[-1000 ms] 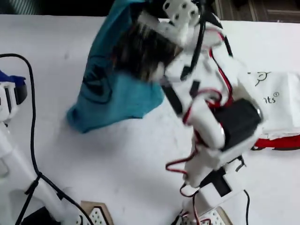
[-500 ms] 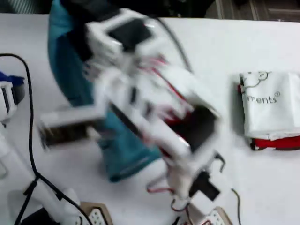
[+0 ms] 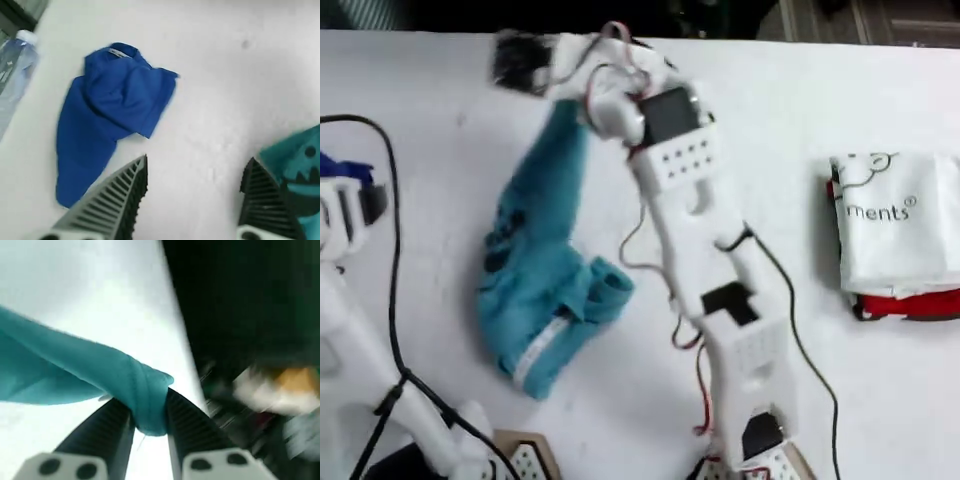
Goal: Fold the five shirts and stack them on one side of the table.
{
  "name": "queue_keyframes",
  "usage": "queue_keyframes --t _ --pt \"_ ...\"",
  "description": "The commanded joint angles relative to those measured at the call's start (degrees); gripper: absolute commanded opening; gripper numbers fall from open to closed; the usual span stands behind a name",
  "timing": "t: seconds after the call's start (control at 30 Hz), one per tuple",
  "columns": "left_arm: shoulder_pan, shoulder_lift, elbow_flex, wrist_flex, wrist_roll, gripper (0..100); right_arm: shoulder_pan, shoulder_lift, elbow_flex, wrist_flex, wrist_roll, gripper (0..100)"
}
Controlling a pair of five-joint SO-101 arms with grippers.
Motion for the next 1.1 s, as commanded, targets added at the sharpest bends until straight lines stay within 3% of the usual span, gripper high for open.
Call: queue_keyframes --t 0.0,0.27,0.47,0.87,1.07 --pt "7.69 -1.19 2.81 1.85 -5.54 30 4.35 0.92 -0.53 6.55 -6.59 1.9" --pt "25.98 -1.01 15.91 2.02 -13.27 25 11.82 2.07 -0.44 13.93 -18.29 1.9" --pt "35.12 -1.01 24.62 1.76 -16.97 25 13.76 2.07 -0.53 16.84 -19.69 1.9" --pt "46.02 2.07 31.91 -5.54 -7.65 30 13.23 2.07 -0.44 17.54 -19.78 1.9" --pt "45.76 13.05 32.09 -10.11 -5.01 30 13.67 1.71 -0.44 17.63 -19.78 1.9"
